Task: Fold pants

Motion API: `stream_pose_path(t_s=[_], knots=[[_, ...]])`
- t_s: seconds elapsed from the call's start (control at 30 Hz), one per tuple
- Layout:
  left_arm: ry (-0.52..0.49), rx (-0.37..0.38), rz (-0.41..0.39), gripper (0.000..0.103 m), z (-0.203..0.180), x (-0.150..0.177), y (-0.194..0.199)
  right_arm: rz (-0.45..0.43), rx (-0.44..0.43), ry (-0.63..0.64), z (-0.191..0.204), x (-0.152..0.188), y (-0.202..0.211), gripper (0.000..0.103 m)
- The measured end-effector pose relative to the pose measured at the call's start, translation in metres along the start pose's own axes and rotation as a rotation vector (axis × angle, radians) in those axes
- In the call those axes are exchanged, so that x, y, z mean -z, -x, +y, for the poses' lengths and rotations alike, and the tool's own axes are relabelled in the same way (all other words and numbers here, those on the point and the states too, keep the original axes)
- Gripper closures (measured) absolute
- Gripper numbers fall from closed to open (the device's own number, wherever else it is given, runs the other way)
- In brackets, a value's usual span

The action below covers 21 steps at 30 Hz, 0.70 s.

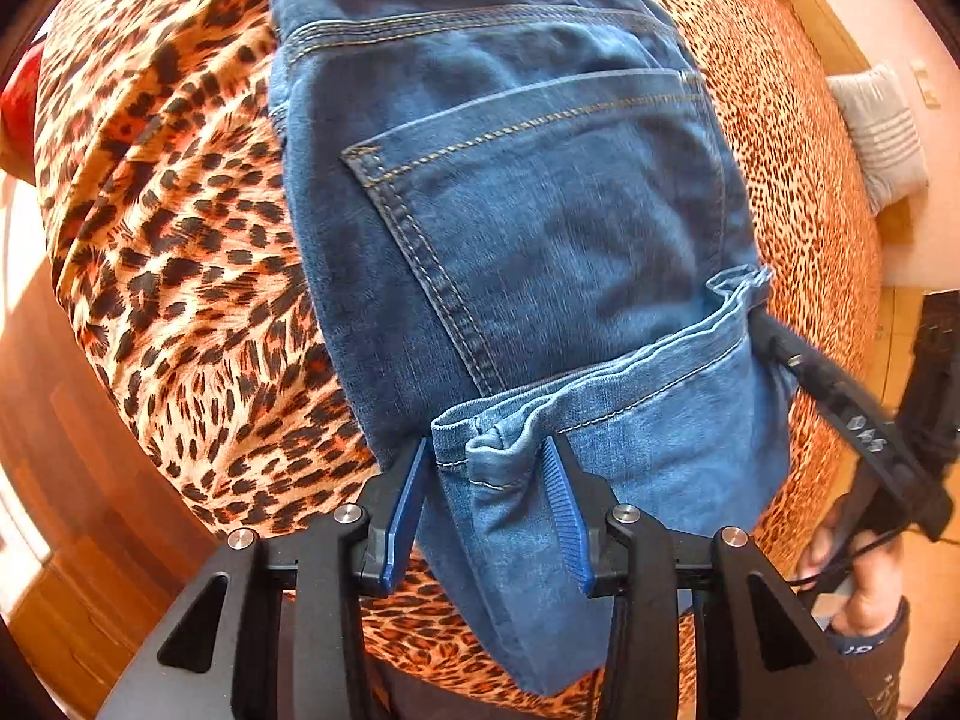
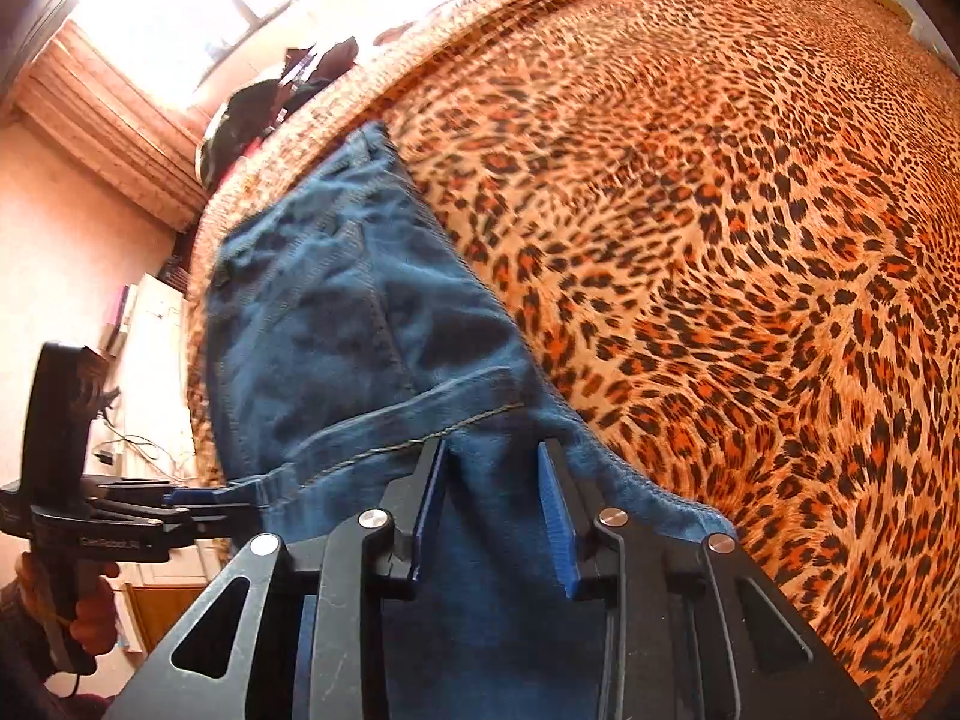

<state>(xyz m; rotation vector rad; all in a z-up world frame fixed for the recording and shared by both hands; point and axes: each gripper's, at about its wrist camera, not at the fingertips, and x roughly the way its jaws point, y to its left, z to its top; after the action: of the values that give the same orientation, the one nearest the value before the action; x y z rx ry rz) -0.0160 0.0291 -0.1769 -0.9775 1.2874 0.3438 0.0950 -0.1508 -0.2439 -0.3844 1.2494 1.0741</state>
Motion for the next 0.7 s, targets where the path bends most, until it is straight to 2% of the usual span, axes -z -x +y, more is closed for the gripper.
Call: stream_pose_path(t_s=[0.03,0.1,0.13,0.23,0.3,0.37,0.63,0.7], knots=[[0.006,0.015,0.009,0.063,0.003,0.0,0.006,-0.027,-0.013,-0.009,-0.003,0.0,0.004,0.076],[-0.011,0.052,0.014,0.065,0.009,0.003,0.018,-0.016,-0.056,-0.045,-0.007,-0.002,0.011,0.071],[-0.018,0.072,0.001,0.065,0.026,-0.001,0.04,-0.018,-0.074,-0.056,-0.009,-0.003,0.016,0.071],[0.017,0.142,-0.035,0.061,0.053,-0.007,0.065,-0.054,-0.097,-0.098,-0.019,-0.01,0.034,0.07],[0.071,0.171,-0.064,0.056,0.074,-0.022,0.078,-0.079,-0.107,-0.148,-0.026,-0.017,0.042,0.058],[0.117,0.195,-0.086,0.053,0.095,-0.042,0.092,-0.087,-0.127,-0.193,-0.028,-0.027,0.045,0.055],[0.202,0.253,-0.074,0.044,0.126,-0.105,0.095,-0.058,-0.102,-0.164,-0.005,-0.075,0.038,0.049],[0.219,0.266,-0.063,0.044,0.134,-0.114,0.092,-0.042,-0.123,-0.164,0.0,-0.088,0.03,0.042]])
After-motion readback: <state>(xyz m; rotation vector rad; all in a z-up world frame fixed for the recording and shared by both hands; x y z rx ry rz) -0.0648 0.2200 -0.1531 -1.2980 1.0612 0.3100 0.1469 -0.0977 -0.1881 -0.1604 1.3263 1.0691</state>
